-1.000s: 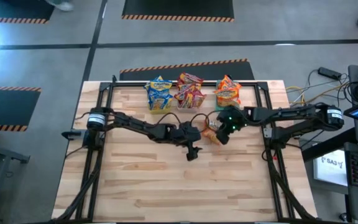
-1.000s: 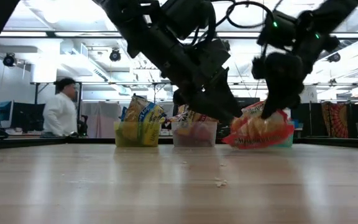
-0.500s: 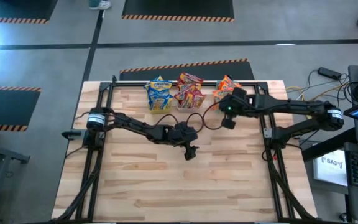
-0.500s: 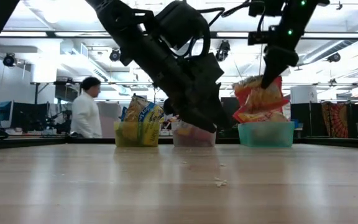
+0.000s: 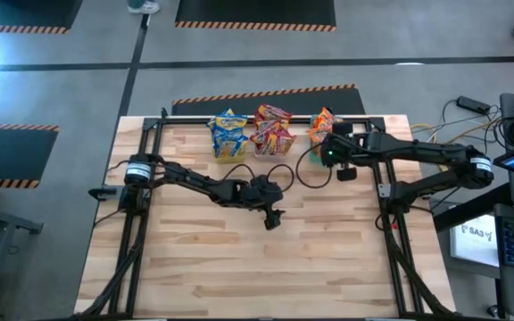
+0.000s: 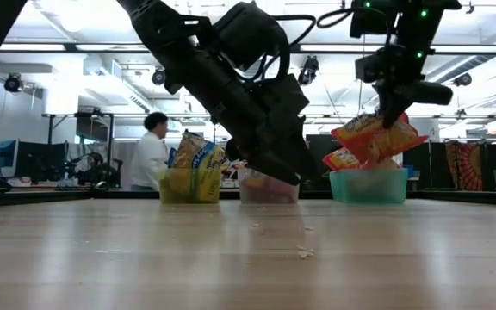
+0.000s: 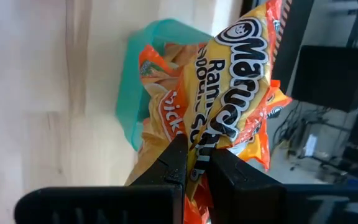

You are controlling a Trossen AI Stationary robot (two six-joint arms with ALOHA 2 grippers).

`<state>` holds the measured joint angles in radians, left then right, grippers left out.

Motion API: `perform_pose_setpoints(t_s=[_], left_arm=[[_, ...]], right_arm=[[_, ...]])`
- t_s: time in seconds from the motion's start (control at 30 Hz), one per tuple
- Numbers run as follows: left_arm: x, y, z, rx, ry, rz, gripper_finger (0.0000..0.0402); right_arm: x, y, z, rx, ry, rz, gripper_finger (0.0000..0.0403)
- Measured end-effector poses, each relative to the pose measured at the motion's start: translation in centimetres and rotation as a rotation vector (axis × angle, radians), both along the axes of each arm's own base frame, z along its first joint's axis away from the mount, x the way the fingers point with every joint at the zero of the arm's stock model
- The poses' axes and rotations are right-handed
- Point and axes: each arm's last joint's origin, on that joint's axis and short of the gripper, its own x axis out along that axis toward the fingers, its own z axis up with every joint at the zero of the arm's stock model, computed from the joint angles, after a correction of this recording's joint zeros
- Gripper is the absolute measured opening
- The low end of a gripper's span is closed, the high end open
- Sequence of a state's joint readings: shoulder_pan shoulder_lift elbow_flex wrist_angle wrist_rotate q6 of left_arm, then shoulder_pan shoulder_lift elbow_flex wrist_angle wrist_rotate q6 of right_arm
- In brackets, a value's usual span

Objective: Sort Maruchan noodles
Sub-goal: Put the orange noodle into the green bin

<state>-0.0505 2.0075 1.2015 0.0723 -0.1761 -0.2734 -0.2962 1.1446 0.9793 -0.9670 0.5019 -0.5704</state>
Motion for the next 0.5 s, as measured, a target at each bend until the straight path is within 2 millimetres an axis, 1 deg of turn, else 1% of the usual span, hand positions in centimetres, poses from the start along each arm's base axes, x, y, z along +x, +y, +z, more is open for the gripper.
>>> perform_pose_setpoints(t_s=[0.27,0.5], left_arm=[[0.1,0.0,0.1,0.001,-0.008,-0.001,0.0275],[0.1,0.0,0.1,0.0,-0.015,0.0,0.0275]], right_arm=[[0.0,-0.2,-1.5,-0.049,0.085,0.118,0.0021],[0.4,-0.6,-1.7,-0.076,0.054,0.141,0.0022]])
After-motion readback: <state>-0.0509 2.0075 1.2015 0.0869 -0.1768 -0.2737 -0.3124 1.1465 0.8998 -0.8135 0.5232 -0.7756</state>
